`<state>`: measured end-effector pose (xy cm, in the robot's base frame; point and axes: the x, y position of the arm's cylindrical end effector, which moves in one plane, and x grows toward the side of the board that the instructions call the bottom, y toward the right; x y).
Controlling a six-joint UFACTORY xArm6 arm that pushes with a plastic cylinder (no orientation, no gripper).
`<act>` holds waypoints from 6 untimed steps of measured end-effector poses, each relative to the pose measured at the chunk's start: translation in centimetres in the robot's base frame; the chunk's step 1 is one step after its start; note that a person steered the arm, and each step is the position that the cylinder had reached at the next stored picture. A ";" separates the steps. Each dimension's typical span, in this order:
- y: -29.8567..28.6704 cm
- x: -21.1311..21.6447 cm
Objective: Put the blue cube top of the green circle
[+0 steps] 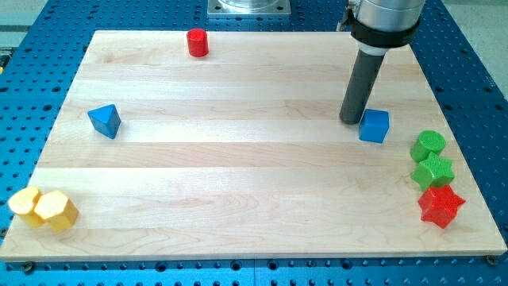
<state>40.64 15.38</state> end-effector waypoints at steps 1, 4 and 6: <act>-5.1 1.1; 6.4 1.1; 7.8 -0.5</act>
